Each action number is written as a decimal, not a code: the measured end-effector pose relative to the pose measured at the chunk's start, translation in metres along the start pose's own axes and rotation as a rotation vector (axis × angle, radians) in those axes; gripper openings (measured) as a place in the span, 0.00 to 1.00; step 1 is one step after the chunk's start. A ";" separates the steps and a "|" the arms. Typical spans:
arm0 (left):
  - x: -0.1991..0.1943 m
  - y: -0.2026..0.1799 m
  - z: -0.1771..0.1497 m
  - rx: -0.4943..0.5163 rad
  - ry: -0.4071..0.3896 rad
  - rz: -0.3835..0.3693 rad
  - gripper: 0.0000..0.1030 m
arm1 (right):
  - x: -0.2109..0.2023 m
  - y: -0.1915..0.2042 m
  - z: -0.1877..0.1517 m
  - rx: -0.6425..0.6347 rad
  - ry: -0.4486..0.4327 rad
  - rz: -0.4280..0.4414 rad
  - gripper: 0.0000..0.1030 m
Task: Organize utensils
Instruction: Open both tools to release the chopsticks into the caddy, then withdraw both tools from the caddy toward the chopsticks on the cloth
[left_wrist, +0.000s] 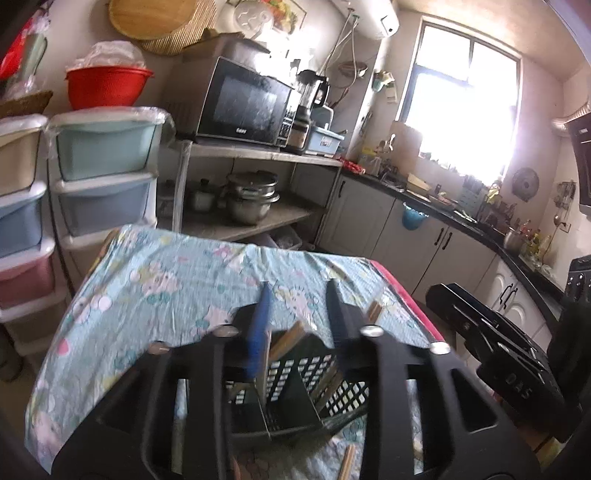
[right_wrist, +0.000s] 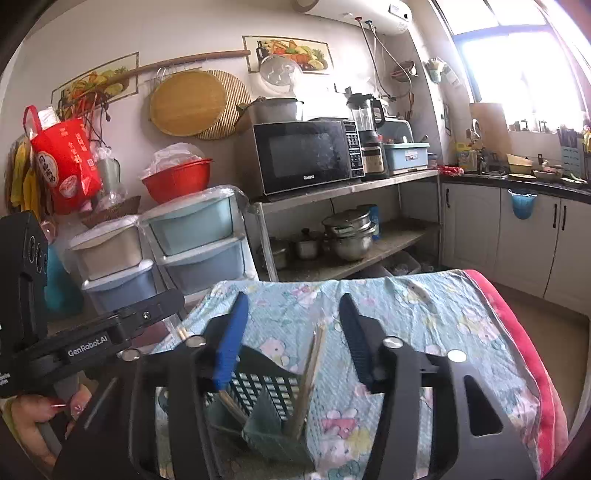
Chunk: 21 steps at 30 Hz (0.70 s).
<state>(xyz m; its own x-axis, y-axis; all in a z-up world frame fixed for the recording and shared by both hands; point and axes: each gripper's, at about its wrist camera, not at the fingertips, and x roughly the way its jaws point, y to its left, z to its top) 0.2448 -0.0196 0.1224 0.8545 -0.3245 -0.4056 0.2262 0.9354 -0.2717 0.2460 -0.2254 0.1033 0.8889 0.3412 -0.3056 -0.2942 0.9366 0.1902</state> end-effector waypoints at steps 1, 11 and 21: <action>-0.001 0.000 -0.003 -0.001 0.004 0.004 0.29 | -0.001 0.000 -0.002 -0.004 0.005 0.000 0.52; -0.024 -0.002 -0.025 -0.026 0.029 -0.001 0.64 | -0.029 -0.006 -0.026 -0.023 0.045 -0.006 0.68; -0.047 -0.008 -0.052 -0.017 0.050 -0.003 0.89 | -0.053 -0.004 -0.050 -0.047 0.090 -0.008 0.78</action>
<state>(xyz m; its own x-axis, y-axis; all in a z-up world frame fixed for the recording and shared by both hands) 0.1786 -0.0192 0.0981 0.8292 -0.3346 -0.4478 0.2205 0.9319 -0.2879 0.1826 -0.2436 0.0716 0.8566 0.3376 -0.3902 -0.3052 0.9413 0.1445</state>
